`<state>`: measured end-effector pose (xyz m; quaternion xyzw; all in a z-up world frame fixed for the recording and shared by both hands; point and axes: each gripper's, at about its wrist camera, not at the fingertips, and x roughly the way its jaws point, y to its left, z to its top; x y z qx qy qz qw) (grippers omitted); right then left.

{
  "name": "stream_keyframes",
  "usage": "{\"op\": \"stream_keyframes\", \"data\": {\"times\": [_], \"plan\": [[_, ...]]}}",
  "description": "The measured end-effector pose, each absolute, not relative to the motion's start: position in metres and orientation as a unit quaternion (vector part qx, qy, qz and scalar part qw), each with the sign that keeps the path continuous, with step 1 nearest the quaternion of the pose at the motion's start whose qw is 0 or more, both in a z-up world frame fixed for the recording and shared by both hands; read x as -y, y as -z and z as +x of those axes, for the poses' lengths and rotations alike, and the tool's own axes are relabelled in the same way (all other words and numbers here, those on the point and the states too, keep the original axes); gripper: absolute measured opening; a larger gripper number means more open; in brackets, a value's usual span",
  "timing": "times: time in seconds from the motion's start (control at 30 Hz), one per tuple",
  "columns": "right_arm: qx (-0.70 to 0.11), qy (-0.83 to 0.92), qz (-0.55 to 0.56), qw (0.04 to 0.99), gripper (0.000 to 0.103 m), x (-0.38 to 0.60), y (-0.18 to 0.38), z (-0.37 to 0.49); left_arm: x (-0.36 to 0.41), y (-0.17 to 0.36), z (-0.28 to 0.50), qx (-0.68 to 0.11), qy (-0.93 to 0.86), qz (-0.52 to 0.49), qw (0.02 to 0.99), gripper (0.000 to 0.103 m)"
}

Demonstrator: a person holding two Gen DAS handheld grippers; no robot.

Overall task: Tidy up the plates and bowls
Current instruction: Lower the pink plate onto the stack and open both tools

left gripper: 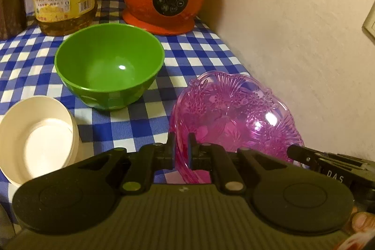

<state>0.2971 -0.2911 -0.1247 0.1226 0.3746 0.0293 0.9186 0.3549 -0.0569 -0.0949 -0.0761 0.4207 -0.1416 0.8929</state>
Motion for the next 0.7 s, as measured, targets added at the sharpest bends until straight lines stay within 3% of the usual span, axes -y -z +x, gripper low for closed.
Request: {"op": "stream_keyframes", "data": {"times": [0.4, 0.47, 0.53, 0.7], "plan": [[-0.368, -0.033, 0.117, 0.922, 0.013, 0.293, 0.131, 0.296, 0.062, 0.096, 0.356, -0.42, 0.132, -0.056, 0.896, 0.008], [-0.361, -0.027, 0.11, 0.926, 0.022, 0.293, 0.131, 0.294, 0.059, 0.095, 0.355, -0.413, 0.122, -0.054, 0.901, 0.012], [-0.357, -0.023, 0.117, 0.926, 0.045, 0.296, 0.132, 0.291, 0.055, 0.095, 0.356, -0.413, 0.117, -0.064, 0.901, 0.018], [-0.348, -0.024, 0.132, 0.928, 0.047, 0.304, 0.131, 0.285, 0.047, 0.093, 0.356, -0.411, 0.113, -0.073, 0.902, 0.018]]}}
